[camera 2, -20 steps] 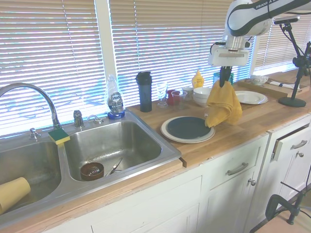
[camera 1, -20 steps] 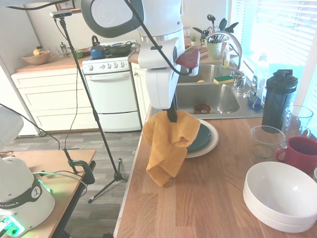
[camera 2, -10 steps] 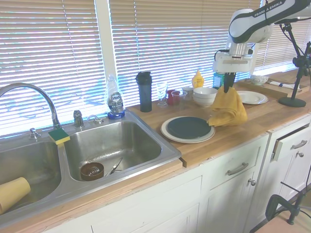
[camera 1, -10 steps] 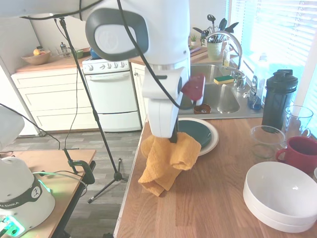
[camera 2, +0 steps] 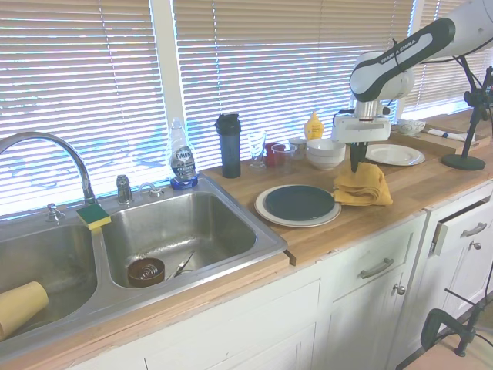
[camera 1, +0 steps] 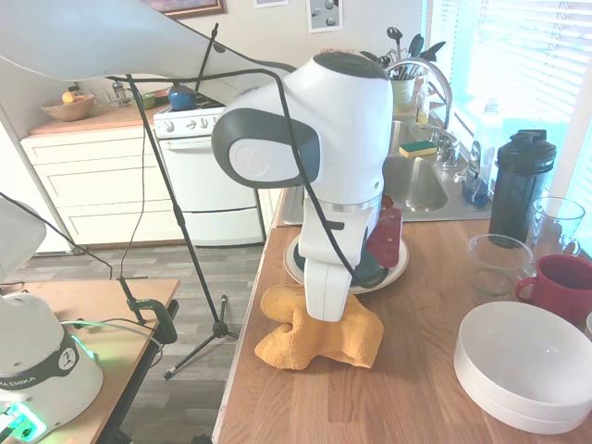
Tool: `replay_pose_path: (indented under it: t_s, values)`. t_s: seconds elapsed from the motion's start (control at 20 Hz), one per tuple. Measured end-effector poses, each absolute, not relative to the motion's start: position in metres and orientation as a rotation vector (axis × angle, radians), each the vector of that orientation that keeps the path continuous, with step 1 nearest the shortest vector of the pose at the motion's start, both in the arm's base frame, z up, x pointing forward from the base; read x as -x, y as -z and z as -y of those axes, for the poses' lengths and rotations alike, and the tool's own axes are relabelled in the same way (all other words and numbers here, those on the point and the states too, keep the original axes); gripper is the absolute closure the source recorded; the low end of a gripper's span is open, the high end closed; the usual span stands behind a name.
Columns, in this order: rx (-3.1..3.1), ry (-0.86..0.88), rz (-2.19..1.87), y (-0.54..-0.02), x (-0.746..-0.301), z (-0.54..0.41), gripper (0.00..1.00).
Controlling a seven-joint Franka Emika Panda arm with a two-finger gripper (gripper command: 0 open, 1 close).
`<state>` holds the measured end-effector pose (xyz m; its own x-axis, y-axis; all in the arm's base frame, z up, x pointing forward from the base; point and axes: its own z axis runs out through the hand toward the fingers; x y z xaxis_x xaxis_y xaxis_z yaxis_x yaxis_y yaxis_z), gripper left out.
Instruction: Wipe the blue plate in clockwise motion
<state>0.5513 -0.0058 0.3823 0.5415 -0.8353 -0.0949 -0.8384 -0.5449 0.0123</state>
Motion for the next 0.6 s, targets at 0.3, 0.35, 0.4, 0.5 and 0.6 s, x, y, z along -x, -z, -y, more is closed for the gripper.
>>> replay_pose_path:
  t_s: [0.3,0.35,0.4,0.5,0.6]
  values:
    - [2.73,-0.127,-1.47,-0.3807,-0.553,0.0059,0.0]
    - [2.73,-0.127,-1.47,-0.3807,-0.553,0.0059,0.0]
    - [2.73,-0.126,-1.47,-0.3808,-0.553,0.0059,0.0]
    - [2.73,-0.125,-1.468,-0.3813,-0.5529,0.0058,0.0]
    - [2.731,-0.123,-1.463,-0.3825,-0.5528,0.0055,0.0]
